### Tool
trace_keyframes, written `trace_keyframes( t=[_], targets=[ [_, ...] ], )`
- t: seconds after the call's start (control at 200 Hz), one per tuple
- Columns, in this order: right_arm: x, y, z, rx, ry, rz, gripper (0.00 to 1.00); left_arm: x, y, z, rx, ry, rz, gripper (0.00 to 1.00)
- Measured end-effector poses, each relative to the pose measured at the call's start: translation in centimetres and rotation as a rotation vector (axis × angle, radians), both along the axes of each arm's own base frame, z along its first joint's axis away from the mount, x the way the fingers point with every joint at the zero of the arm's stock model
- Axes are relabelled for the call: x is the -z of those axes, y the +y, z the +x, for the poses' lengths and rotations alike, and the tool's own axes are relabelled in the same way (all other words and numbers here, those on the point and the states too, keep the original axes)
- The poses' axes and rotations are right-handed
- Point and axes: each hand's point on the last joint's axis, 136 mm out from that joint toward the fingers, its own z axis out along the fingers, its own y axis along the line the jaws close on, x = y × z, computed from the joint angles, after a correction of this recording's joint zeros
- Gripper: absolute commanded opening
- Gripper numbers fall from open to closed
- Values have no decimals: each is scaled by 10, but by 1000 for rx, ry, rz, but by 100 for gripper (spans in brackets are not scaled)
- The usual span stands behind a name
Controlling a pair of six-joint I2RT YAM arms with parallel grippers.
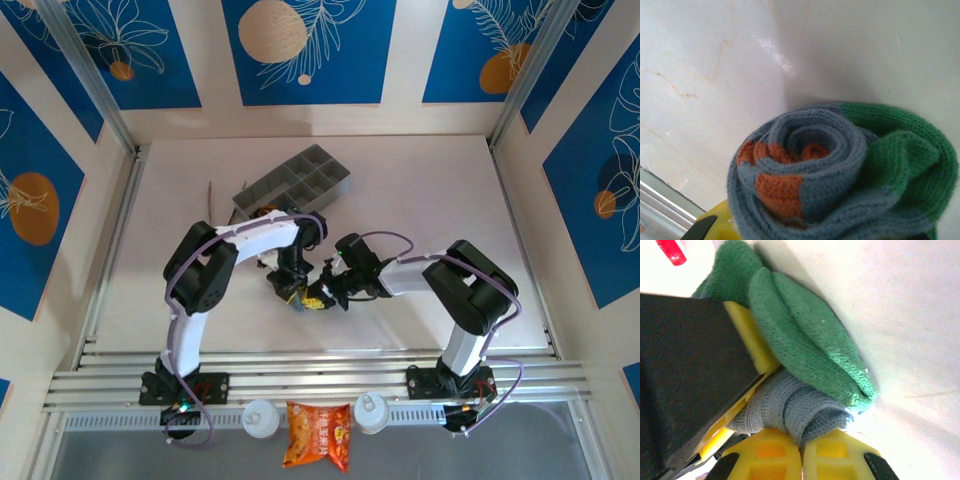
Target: Roll the socks
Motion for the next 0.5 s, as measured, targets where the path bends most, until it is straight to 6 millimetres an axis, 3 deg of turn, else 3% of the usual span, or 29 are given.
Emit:
trace_keyframes(
  t=[0.055, 0.12, 0.205, 0.345, 0.5],
  targets=[
    [2, 0, -1, 4, 34, 3, 0, 0, 1, 1, 16, -19, -10, 37],
    [5, 0, -2, -1, 64, 9, 0, -1, 3, 1, 38, -54, -31, 65],
    [5, 0, 0, 1, 74, 11, 0, -6, 12, 1, 53, -116, -45, 82],
    [7, -1, 0, -11, 86, 19, 0, -29, 19, 6, 81, -279, -125, 87],
    [6, -3, 0, -20, 94, 40, 0, -61, 20, 15, 94, -494, -251, 76]
  ],
)
